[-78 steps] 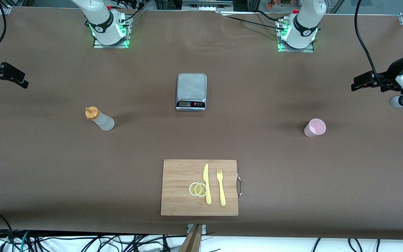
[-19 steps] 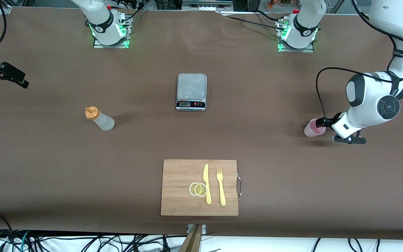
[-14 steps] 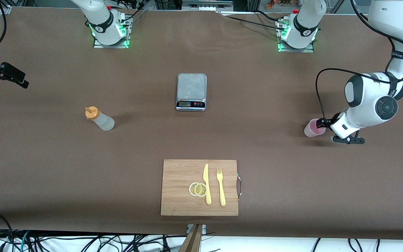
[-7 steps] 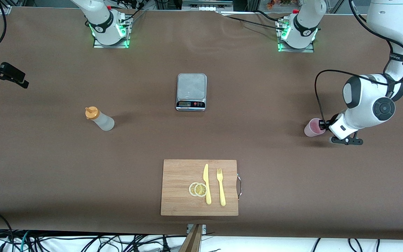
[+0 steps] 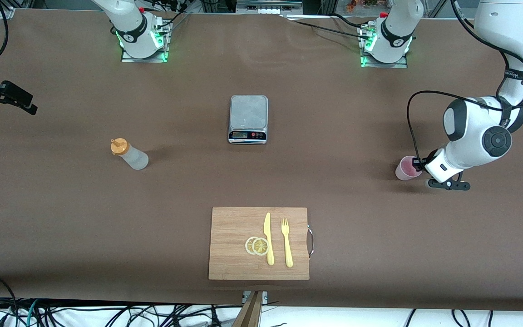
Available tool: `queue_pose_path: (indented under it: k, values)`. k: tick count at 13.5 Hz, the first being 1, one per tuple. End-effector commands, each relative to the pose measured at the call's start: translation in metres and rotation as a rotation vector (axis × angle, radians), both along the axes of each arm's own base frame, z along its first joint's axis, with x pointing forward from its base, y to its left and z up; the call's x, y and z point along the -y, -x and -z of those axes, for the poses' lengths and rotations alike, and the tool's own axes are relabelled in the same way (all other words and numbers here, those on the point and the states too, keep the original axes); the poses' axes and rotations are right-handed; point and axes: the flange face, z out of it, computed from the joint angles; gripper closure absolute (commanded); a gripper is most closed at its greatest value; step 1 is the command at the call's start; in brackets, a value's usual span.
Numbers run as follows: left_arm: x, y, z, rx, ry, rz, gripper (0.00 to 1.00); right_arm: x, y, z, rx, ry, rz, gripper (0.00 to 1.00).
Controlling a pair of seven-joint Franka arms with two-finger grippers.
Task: Add sauce to pink cup with both arms
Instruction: 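Close the left gripper on the pink cup rim and lift it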
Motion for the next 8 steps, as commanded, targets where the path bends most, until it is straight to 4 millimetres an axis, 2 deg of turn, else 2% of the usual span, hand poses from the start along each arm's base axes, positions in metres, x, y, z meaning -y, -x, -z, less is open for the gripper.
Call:
queue_pose_path:
  k: [1, 4, 6, 8]
  values:
    - [0.048, -0.007, -0.039, 0.021, -0.012, 0.024, 1.0, -0.001, 0.0, -0.006, 0.005, 0.011, -0.01, 0.0]
    - [0.128, -0.011, -0.073, -0.014, 0.049, 0.061, 1.0, -0.001, 0.0, -0.006, 0.005, 0.011, -0.01, 0.0]
    - [0.193, 0.0, -0.084, -0.005, 0.088, 0.134, 1.0, -0.001, 0.001, -0.006, 0.003, 0.011, -0.01, 0.0]
    - [0.259, 0.022, -0.086, -0.009, 0.087, 0.171, 1.0, -0.001, 0.0, -0.006, 0.005, 0.011, -0.01, 0.0]
